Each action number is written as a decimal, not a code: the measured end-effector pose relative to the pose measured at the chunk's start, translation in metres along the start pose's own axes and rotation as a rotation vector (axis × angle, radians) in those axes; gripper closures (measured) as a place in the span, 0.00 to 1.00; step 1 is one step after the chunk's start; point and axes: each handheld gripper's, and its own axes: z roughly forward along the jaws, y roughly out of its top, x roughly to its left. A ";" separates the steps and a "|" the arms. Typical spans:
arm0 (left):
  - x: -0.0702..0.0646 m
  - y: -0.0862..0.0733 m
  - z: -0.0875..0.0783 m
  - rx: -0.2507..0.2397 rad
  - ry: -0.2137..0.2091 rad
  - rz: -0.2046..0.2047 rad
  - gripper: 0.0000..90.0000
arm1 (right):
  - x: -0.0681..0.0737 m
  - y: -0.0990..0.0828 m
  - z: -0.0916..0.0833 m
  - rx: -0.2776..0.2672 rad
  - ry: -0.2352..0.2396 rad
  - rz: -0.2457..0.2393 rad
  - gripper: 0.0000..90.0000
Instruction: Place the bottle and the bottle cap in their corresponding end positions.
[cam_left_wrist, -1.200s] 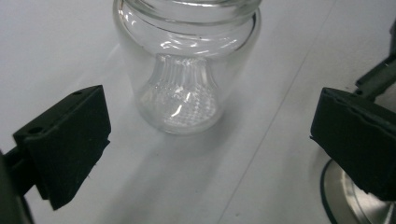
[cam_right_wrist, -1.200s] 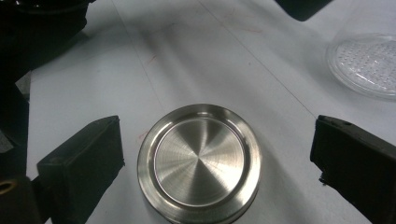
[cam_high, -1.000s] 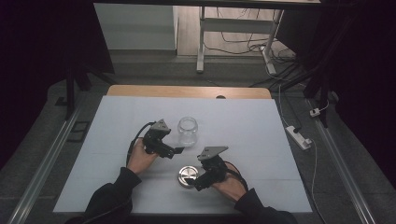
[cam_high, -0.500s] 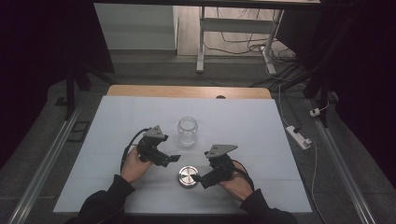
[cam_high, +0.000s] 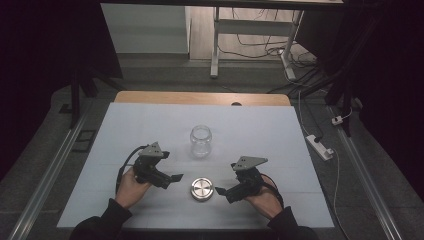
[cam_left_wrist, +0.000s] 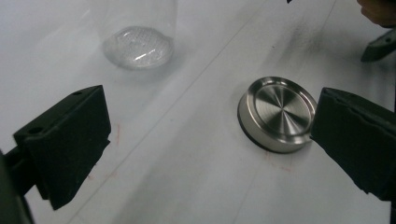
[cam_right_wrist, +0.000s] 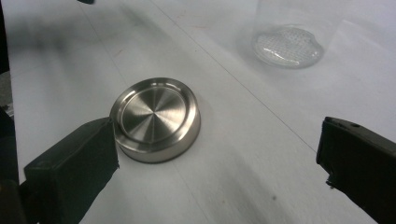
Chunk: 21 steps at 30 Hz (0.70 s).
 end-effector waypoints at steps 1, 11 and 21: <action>-0.001 -0.002 -0.003 -0.001 0.002 -0.004 0.00 | 0.000 -0.001 -0.002 0.000 -0.004 0.000 0.00; -0.008 -0.024 -0.027 -0.021 0.022 -0.042 0.00 | -0.005 -0.010 -0.016 -0.004 -0.038 0.008 0.00; -0.014 -0.042 -0.045 -0.015 0.049 -0.067 0.00 | -0.010 -0.020 -0.032 -0.006 -0.069 0.039 0.00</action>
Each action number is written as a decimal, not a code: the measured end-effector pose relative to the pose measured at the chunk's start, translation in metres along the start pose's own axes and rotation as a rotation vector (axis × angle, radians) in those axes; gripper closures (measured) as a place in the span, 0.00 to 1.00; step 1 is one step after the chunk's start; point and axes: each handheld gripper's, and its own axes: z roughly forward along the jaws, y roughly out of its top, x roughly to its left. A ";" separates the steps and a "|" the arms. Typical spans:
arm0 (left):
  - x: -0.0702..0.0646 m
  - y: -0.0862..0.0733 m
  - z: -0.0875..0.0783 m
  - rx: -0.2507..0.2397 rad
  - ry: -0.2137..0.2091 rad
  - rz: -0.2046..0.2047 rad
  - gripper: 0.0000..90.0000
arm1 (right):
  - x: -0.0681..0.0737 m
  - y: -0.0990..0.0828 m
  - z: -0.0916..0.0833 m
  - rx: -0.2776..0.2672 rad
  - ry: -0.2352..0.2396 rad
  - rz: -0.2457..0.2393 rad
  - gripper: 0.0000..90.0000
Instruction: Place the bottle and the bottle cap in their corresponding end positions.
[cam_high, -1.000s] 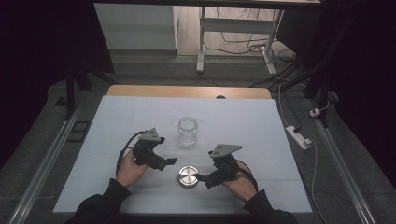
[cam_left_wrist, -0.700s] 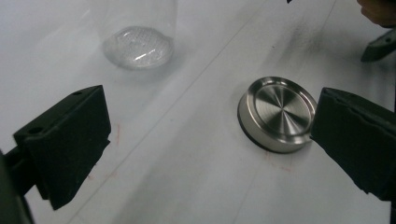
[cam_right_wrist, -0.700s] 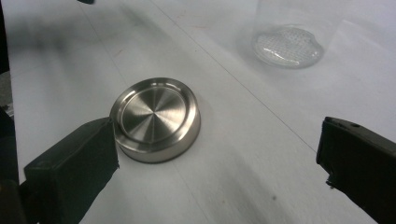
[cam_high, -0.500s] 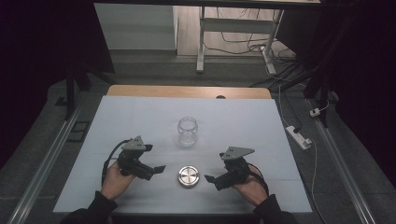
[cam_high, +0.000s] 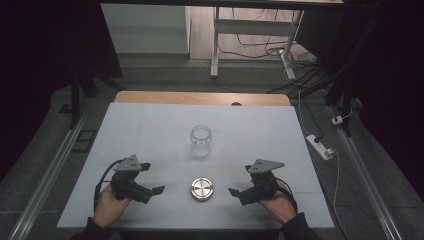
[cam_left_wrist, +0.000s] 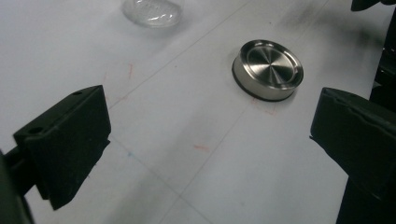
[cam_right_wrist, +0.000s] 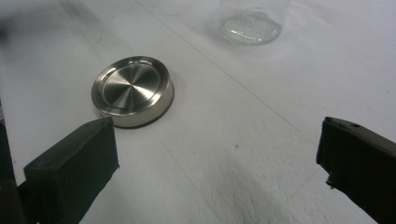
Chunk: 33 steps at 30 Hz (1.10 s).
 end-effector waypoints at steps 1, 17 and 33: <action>0.000 -0.002 -0.002 -0.001 0.002 -0.003 0.00 | 0.000 -0.001 -0.002 -0.001 -0.004 0.004 0.00; 0.000 -0.030 -0.033 -0.023 0.054 -0.074 0.00 | -0.012 -0.022 -0.030 -0.020 -0.067 0.068 0.00; -0.002 -0.058 -0.056 -0.022 0.115 -0.129 0.00 | -0.020 -0.043 -0.054 -0.017 -0.127 0.125 0.00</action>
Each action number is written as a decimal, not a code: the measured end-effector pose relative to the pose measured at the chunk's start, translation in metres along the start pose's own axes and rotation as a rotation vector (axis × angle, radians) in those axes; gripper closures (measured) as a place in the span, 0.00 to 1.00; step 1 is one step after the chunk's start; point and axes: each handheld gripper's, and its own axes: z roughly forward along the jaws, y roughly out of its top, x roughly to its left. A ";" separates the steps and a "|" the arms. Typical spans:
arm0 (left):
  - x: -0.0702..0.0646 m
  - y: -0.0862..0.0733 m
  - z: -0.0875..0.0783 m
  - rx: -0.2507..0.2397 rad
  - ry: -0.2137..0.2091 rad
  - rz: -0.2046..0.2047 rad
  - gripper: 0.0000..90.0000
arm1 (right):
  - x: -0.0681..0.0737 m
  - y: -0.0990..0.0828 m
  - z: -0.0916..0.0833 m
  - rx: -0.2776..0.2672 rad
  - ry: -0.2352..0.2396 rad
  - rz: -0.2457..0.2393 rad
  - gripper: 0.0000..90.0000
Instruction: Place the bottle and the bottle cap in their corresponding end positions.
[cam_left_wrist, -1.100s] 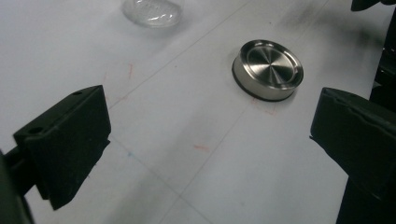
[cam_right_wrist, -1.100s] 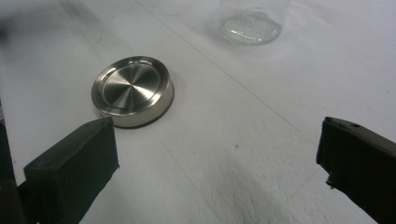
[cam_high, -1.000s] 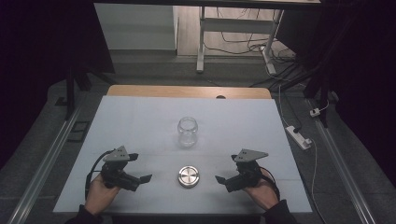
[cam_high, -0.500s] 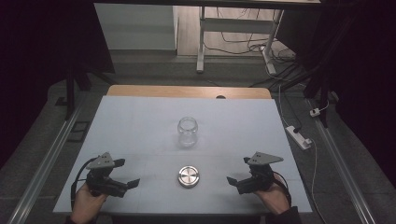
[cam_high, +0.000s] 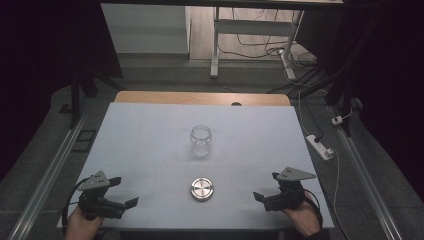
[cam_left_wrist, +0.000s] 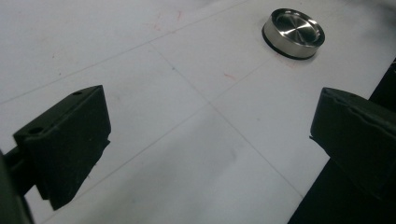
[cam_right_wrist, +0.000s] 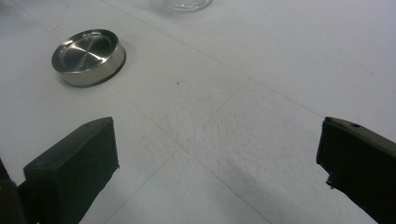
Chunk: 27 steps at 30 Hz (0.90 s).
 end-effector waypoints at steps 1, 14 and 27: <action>0.000 -0.002 -0.002 0.000 0.002 -0.003 0.00 | 0.000 -0.001 -0.002 0.001 -0.005 0.003 0.00; 0.004 -0.022 -0.017 0.003 0.046 -0.056 0.00 | -0.006 -0.017 -0.019 0.011 -0.054 0.042 0.00; 0.004 -0.037 -0.022 0.051 0.083 -0.070 0.00 | -0.004 -0.028 -0.029 0.035 -0.085 0.069 0.00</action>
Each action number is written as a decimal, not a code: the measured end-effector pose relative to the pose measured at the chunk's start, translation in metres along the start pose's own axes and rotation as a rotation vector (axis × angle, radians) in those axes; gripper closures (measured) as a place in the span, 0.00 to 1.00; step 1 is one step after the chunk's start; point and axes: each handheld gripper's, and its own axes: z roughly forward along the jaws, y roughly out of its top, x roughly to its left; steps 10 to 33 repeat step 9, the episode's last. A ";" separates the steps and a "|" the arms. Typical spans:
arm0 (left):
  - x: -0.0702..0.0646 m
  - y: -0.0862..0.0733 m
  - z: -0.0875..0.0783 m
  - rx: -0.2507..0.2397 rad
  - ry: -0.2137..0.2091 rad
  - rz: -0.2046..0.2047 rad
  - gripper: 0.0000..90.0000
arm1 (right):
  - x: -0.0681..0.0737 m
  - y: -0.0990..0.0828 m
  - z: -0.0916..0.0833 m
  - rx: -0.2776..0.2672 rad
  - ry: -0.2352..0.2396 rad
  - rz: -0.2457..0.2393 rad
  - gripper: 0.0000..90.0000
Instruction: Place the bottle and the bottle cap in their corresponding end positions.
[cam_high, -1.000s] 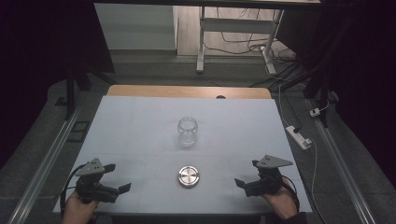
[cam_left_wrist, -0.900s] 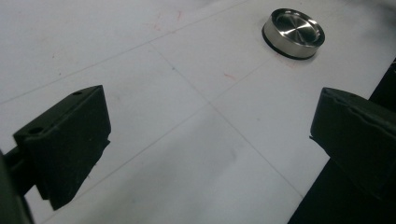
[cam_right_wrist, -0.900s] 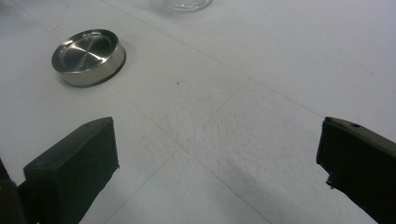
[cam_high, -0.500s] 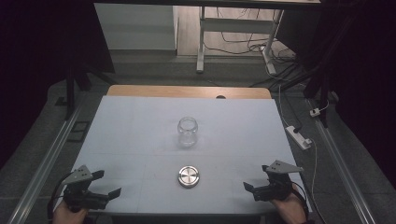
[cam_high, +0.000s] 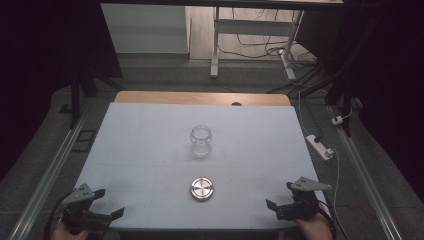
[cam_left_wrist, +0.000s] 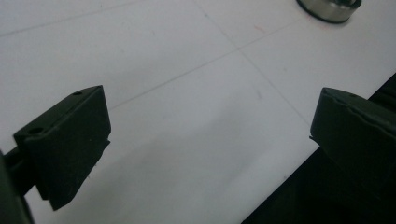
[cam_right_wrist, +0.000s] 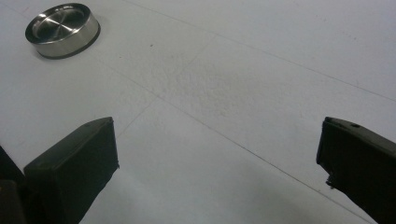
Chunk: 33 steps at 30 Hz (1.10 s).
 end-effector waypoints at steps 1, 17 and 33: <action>-0.001 -0.001 -0.001 -0.003 0.004 -0.005 0.00 | 0.001 0.000 -0.001 -0.001 -0.004 -0.002 0.00; -0.002 -0.002 -0.001 0.025 0.027 -0.003 0.00 | 0.002 -0.002 -0.001 0.025 -0.025 0.001 0.00; -0.002 -0.002 -0.001 0.025 0.027 -0.003 0.00 | 0.002 -0.002 -0.001 0.025 -0.025 0.001 0.00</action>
